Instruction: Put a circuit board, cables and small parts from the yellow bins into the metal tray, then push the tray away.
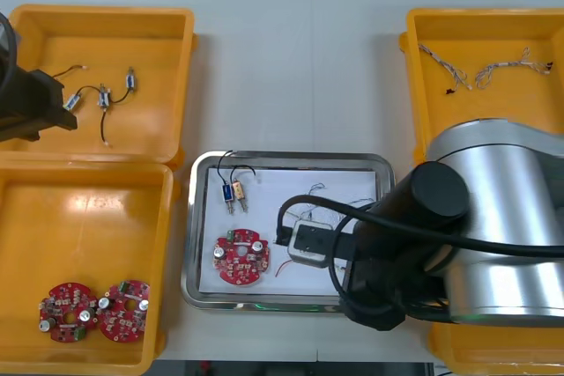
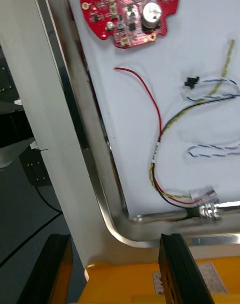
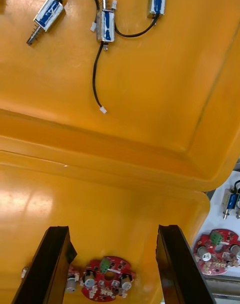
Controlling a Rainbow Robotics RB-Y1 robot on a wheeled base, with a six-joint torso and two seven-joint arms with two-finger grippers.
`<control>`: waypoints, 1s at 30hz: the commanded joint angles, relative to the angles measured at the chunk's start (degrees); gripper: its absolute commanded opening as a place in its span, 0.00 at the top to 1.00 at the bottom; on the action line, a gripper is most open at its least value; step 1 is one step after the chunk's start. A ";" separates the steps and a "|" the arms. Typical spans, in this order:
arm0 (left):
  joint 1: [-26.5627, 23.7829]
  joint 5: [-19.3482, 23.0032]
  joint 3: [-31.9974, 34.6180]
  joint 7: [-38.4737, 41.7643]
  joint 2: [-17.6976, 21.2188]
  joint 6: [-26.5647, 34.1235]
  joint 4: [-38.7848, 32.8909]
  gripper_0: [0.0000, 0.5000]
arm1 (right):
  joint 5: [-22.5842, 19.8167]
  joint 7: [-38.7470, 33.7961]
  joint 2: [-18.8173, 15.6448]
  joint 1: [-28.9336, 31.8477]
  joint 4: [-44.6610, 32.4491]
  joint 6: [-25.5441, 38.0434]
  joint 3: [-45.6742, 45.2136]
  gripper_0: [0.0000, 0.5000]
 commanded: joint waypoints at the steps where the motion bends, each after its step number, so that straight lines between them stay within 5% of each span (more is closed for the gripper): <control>1: 2.74 0.48 4.20 -9.90 2.80 0.41 -1.79 0.00 | -0.18 2.00 3.92 -1.83 3.70 -2.13 1.12 0.00; 18: 8.63 1.19 7.63 -15.52 2.80 0.41 -1.79 0.00 | 3.42 3.94 9.63 -2.35 11.79 -6.09 8.77 0.00; 30: 10.82 1.89 7.63 -16.23 2.80 0.41 -4.25 0.00 | 11.07 3.06 13.23 -2.35 15.22 -8.99 16.59 0.00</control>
